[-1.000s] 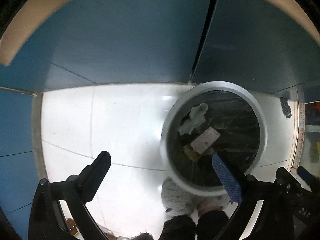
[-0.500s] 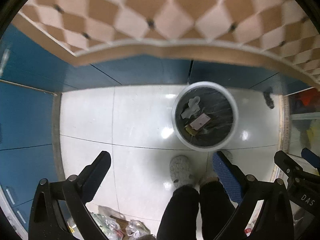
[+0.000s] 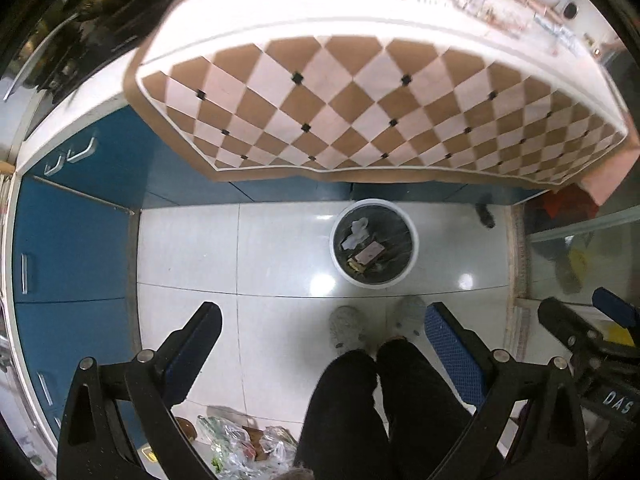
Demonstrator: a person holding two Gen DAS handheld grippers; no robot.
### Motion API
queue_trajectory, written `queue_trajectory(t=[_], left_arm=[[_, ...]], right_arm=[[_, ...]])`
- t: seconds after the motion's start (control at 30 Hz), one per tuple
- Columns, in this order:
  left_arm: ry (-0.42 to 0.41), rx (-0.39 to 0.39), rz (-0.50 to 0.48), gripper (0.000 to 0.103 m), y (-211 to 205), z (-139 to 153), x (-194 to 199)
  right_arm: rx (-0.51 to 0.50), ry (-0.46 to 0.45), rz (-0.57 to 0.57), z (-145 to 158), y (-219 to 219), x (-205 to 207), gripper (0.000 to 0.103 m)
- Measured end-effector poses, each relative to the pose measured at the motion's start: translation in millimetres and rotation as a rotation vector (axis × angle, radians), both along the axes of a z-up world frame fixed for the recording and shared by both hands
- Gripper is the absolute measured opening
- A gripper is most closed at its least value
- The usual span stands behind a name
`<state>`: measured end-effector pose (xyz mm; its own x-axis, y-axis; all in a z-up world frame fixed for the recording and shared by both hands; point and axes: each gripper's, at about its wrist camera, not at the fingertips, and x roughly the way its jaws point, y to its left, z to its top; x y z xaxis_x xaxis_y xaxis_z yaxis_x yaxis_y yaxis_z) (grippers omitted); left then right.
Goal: Collect trash
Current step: 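Raise both tools from the bin back toward the counter, then grasp the clear plastic wrapper with the left tool while the right tool grasps a white paper slip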
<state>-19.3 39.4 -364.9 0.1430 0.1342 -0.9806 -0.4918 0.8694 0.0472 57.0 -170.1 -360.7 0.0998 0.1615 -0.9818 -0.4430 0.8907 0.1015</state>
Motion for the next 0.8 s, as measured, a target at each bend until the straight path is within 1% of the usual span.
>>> queue_trajectory(t=[0.07,0.13,0.27,0.37,0.47,0.5,0.53,0.6,0.67,0.7,0.77,0.8], left_arm=[[-0.016,-0.012,0.015,0.103,2.1,12.3,1.7],[-0.046,0.007,0.021,0.103,3.2,31.2,8.0],[-0.133,0.050,0.030,0.103,12.5,69.4,42.6],[-0.190,0.070,0.042,0.103,20.9,92.5,83.7],[-0.204,0.067,0.027,0.103,19.1,102.2,131.4],[-0.208,0.067,0.016,0.103,15.5,103.1,154.1],[-0.205,0.062,0.008,0.103,13.7,105.6,167.4],[-0.185,0.019,-0.013,0.103,5.3,97.7,212.8],[-0.153,-0.048,-0.022,0.103,-4.3,84.5,254.3],[-0.139,-0.099,-0.025,0.103,-9.4,75.7,276.6],[-0.099,-0.166,-0.032,0.103,-21.6,58.3,314.4],[-0.080,-0.192,-0.033,0.103,-28.1,46.9,334.8]], right_arm=[[0.019,-0.018,-0.005,19.8,-2.1,-2.3,0.103],[0.054,-0.039,-0.026,40.0,-5.8,-0.2,0.103],[0.143,-0.055,-0.100,73.5,-15.7,22.8,0.103],[0.184,-0.068,-0.146,90.7,-19.3,51.7,0.103],[0.211,-0.096,-0.192,107.2,-28.2,95.9,0.103],[0.218,-0.105,-0.212,112.7,-33.1,113.6,0.103],[0.221,-0.110,-0.229,117.1,-38.6,130.3,0.103],[0.220,-0.119,-0.259,121.9,-50.2,170.5,0.103],[0.209,-0.116,-0.290,122.2,-67.8,216.4,0.103],[0.200,-0.111,-0.299,120.7,-75.8,238.4,0.103],[0.181,-0.103,-0.314,113.7,-90.9,273.8,0.103],[0.170,-0.098,-0.323,109.9,-100.7,297.8,0.103]])
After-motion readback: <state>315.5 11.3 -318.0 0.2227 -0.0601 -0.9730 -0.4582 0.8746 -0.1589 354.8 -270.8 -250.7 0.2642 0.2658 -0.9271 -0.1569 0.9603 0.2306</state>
